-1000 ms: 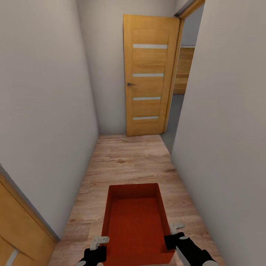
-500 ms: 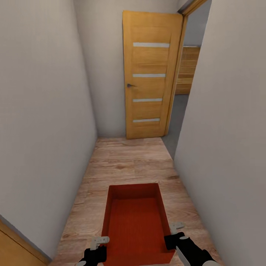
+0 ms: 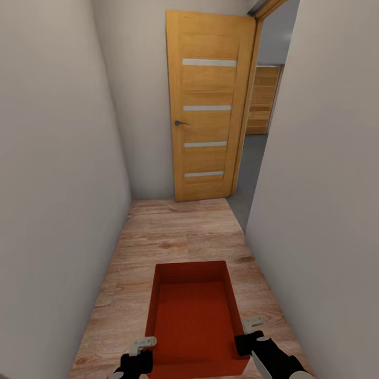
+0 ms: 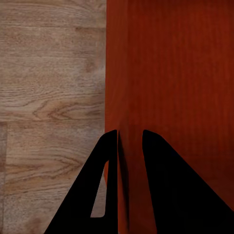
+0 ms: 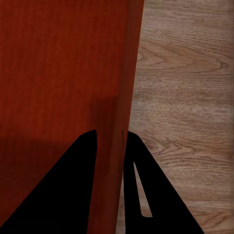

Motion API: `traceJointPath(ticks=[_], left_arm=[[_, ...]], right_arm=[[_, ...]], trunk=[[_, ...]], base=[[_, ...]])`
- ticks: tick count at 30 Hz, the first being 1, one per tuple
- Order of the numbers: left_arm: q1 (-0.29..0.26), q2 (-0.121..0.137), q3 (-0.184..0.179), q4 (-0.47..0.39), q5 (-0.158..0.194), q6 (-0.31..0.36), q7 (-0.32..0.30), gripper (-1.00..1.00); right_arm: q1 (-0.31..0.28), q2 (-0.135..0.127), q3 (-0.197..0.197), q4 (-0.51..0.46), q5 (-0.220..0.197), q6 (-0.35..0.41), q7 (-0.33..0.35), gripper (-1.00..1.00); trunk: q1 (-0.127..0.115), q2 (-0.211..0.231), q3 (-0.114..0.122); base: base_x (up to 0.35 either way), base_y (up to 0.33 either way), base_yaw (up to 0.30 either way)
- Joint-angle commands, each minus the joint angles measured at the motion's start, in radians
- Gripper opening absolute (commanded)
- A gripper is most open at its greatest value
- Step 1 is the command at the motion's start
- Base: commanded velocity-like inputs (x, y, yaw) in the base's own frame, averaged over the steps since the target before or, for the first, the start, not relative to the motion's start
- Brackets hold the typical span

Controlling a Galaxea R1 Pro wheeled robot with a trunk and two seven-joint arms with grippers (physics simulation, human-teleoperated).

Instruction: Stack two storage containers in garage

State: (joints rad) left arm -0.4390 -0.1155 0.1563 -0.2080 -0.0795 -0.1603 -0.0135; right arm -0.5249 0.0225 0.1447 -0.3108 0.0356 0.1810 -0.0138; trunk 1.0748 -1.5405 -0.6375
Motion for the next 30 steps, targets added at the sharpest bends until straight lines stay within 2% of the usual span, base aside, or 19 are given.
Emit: traceJointPath(ticks=[1,11,30], left_arm=[[-0.001,0.020,0.002,0.004,-0.012,-0.004,-0.006,-1.00],[-0.001,0.020,0.002,0.004,-0.011,-0.004,-0.006,-1.00],[-0.001,0.020,0.002,0.005,-0.013,-0.004,-0.006,-1.00]], right_arm=[[0.000,-0.008,0.041,-0.004,0.013,-0.066,0.041,-1.00],[0.000,-0.007,0.042,-0.004,0.013,-0.065,0.041,-1.00],[0.000,-0.007,0.042,-0.004,0.015,-0.064,0.041,-1.00]], trunk=[[0.000,0.000,-0.001],[0.000,0.000,-0.001],[0.000,0.000,-0.001]], base=[[0.043,0.000,-0.007],[0.068,0.018,-0.011],[0.266,0.139,-0.167]])
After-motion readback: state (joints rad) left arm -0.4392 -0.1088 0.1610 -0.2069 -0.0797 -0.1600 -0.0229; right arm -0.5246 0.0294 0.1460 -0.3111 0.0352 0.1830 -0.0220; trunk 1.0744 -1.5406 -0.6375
